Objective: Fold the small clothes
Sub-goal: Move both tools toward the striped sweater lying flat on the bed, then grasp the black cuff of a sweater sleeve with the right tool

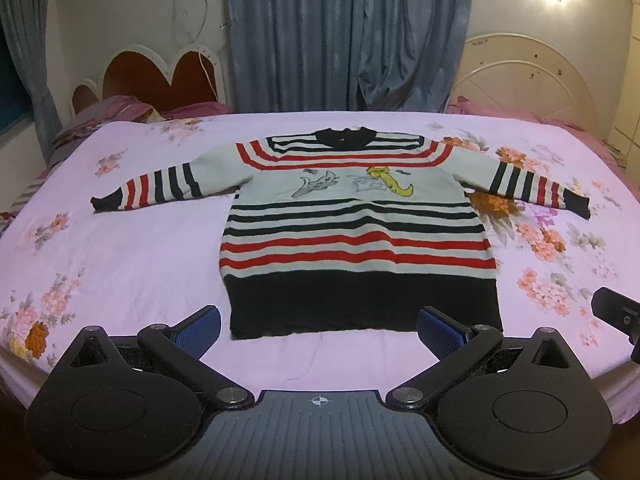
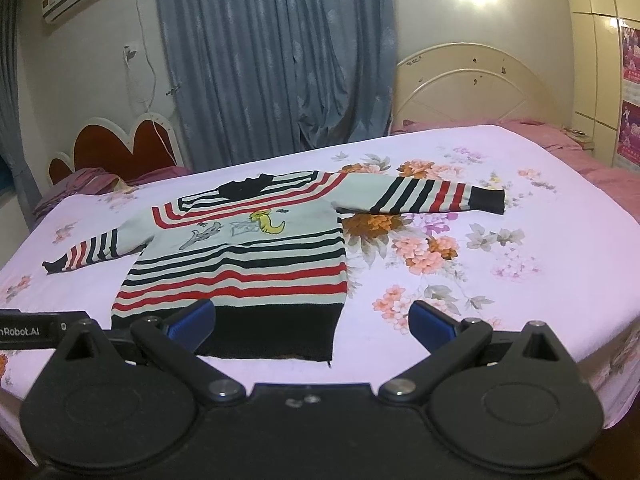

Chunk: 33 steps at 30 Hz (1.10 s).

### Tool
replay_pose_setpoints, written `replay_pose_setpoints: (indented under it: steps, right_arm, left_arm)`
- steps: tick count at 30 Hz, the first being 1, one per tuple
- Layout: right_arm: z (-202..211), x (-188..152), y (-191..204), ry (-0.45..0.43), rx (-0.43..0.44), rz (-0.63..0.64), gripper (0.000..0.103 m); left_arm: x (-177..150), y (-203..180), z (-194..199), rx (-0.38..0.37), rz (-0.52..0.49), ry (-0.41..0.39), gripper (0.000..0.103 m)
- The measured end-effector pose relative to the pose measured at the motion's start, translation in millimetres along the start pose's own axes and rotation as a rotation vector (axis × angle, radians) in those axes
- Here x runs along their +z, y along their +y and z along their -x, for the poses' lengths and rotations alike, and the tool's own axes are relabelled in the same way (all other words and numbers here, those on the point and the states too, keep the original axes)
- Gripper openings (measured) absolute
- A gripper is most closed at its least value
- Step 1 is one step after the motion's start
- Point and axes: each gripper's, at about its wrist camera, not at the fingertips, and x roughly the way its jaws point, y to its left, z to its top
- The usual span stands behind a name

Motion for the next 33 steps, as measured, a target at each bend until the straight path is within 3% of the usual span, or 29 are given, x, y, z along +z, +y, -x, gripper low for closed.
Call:
replay_pose_setpoints:
  steps: [17, 33]
  right_arm:
    - [-29, 14, 7, 0.002, -0.059, -0.006, 0.102]
    - [-101, 52, 5, -0.026, -0.105, -0.079, 0.098]
  left_arm:
    - [22, 19, -40, -0.008, 0.009, 0.023, 0.103]
    - [85, 34, -140, -0.076, 0.002, 0.039, 0.103]
